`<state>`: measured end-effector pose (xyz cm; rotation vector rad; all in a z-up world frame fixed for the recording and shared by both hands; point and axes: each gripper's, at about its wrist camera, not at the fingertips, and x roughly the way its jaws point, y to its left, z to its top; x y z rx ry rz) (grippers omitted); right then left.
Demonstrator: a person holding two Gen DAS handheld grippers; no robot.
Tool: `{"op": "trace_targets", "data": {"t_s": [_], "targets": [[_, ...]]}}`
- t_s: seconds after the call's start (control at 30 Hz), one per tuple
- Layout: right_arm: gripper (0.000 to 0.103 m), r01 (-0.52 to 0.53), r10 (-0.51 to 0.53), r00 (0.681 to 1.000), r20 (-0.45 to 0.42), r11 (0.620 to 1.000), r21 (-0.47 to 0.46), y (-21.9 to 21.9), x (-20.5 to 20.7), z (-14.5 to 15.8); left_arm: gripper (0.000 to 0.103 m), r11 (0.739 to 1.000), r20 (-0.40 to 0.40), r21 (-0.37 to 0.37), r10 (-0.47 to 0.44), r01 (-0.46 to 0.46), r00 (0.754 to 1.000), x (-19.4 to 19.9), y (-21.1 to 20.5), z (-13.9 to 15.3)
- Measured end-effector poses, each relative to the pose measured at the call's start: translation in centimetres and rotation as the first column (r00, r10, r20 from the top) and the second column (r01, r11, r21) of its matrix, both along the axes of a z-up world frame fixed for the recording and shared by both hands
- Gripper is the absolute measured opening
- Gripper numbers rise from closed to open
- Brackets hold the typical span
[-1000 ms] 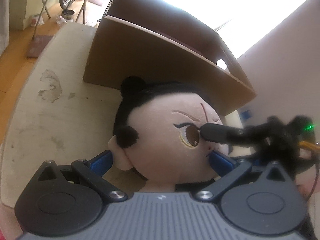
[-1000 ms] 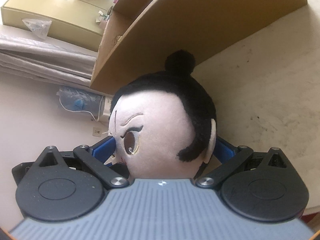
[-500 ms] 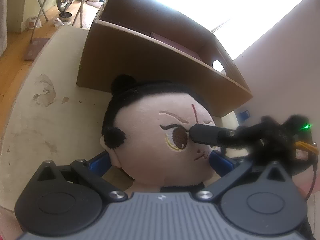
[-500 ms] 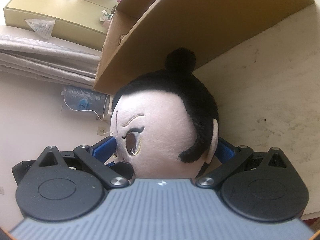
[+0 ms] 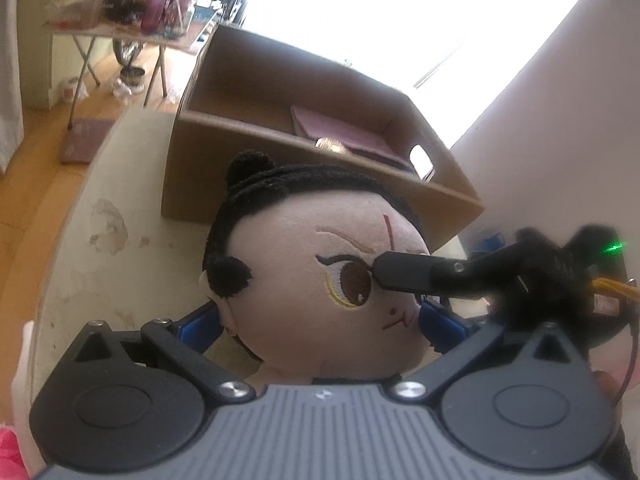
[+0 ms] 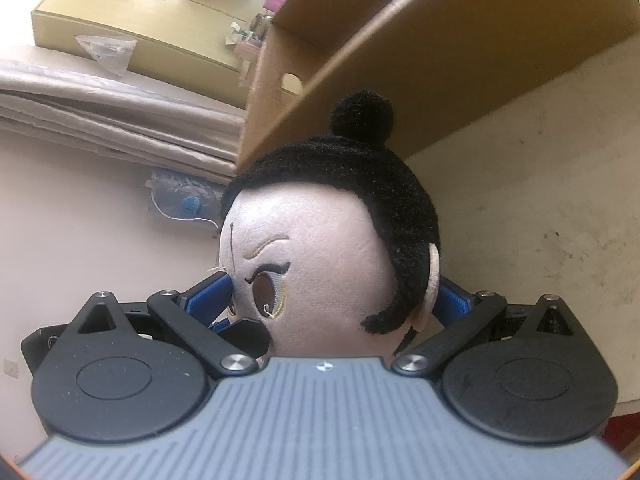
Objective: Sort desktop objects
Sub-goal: 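Lift the plush doll off the table with the right gripper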
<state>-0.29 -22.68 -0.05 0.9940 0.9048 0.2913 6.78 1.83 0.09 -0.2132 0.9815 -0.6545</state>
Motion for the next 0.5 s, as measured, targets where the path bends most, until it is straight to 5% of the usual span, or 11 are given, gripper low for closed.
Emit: {"op": "trace_targets", "data": {"t_s": [0.27,0.5], "targets": [[0.102,-0.025,0.027,0.996,0.086,0.999,-0.028,-0.7,1.9,4.7,0.103,1.000,0.116,0.006,0.006,-0.006,0.993,0.9,-1.4,3.4],[0.102,-0.037,0.052,0.981,0.185,0.996,-0.082,-1.1,6.1,9.9,0.103,0.999,0.203,0.006,0.034,-0.036,0.979,5.5,-2.8,7.0]]}}
